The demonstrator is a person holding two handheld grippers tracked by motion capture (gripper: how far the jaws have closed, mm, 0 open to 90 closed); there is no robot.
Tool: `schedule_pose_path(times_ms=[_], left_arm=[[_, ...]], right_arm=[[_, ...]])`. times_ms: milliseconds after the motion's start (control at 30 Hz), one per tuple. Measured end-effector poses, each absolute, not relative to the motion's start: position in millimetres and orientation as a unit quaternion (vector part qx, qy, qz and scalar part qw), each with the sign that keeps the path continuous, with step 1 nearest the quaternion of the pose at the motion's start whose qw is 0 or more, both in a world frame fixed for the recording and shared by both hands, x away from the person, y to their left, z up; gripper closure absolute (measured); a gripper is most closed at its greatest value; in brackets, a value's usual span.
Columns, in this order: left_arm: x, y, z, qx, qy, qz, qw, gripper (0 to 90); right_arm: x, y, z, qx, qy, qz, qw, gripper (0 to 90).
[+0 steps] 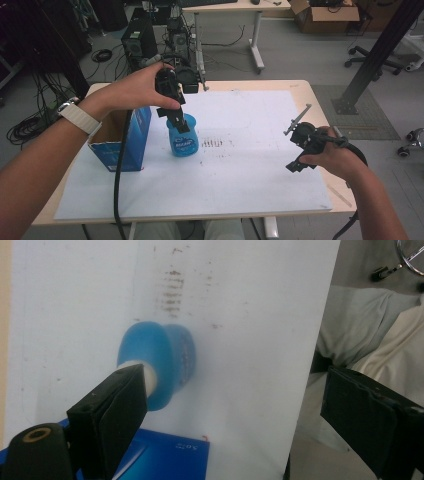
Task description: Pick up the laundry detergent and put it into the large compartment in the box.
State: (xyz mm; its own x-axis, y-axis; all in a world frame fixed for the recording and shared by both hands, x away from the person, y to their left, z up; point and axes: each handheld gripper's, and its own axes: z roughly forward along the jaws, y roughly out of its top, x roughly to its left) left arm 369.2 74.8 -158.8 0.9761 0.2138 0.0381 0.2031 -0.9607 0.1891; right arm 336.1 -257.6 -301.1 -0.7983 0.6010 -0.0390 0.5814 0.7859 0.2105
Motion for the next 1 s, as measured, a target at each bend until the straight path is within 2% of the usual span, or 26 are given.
schedule_pose_path(times_ms=[333, 1000], left_arm=[[373, 76, -150, 0.989, 0.107, 0.042, 0.098, 6.5], [402, 81, -153, 0.987, 0.118, 0.058, 0.098, 6.1]], right_arm=[[335, -259, -299, 0.314, 0.943, 0.098, 0.055, 12.0], [335, -262, -300, 0.319, 0.941, 0.101, 0.057, 12.0]])
